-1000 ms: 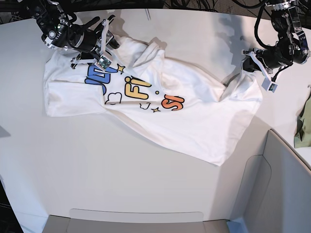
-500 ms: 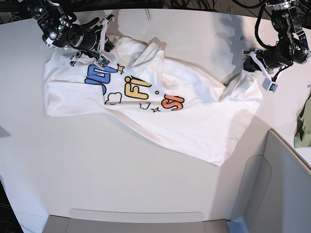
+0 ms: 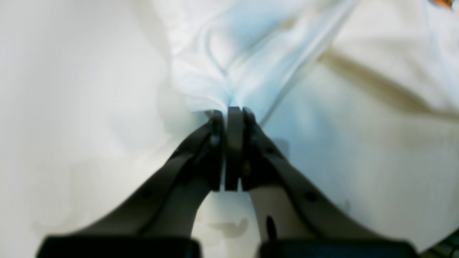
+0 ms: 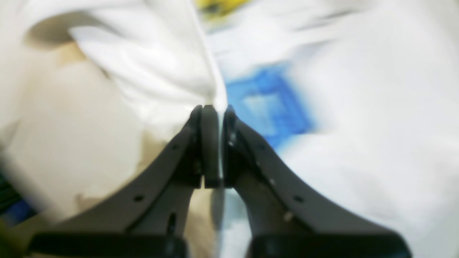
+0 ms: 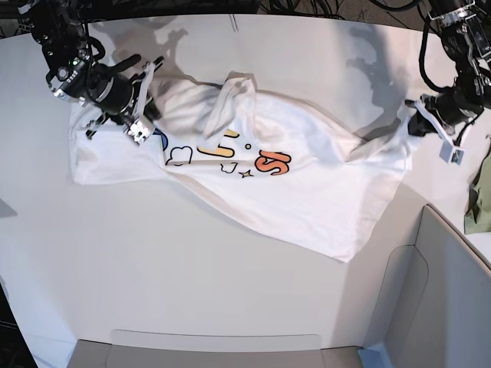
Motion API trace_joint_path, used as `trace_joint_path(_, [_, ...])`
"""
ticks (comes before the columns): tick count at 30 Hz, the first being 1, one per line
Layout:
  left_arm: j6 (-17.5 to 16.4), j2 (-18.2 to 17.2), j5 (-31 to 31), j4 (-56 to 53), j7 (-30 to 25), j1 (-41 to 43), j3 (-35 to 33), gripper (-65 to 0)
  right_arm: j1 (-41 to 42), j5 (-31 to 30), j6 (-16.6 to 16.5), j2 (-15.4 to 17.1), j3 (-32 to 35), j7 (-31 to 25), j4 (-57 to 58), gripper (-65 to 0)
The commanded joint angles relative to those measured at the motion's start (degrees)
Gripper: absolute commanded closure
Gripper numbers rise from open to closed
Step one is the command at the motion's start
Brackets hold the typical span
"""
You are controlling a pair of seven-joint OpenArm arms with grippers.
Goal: Layout the t-shirt on the table in an organized manner, then fold the t-shirt properly
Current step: 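Lift the shirt high with both grippers and swing it out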
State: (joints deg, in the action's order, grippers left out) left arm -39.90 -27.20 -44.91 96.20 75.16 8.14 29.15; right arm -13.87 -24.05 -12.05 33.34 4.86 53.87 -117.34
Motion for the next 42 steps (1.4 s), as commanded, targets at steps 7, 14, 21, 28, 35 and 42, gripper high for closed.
trace_joint_path(7, [-0.1,-5.1,-1.0,1.2,-1.1,-8.9,-0.2,0.0,8.8,-1.0,-0.2,0.8,-5.5,-1.3,-0.6,0.0])
trace_joint_path(14, [-0.1,-5.5,1.9,0.9,-1.2,-22.5,-2.0,0.0,22.1,-0.9,-0.2,0.6,-6.1,-1.3,2.9,0.0])
trace_joint_path(21, [-0.1,-3.9,15.7,0.9,-1.3,-33.3,-10.8,0.0,34.5,-0.9,-0.2,0.8,-1.2,-1.3,10.9,0.0])
trace_joint_path(28, [-0.1,0.4,27.0,-1.9,-13.4,-37.8,-17.1,0.0,46.9,-0.9,-0.2,-1.0,4.6,-1.5,22.9,0.0])
trace_joint_path(35, [-0.1,4.5,34.7,-12.8,-19.8,-50.3,-21.0,0.0,61.4,4.8,-0.3,-5.3,6.8,-6.9,39.0,0.0])
trace_joint_path(42, [-0.1,5.9,35.6,-26.9,-27.8,-64.0,-21.2,0.0,72.2,13.5,-0.3,-9.7,9.2,-12.7,48.0,0.0])
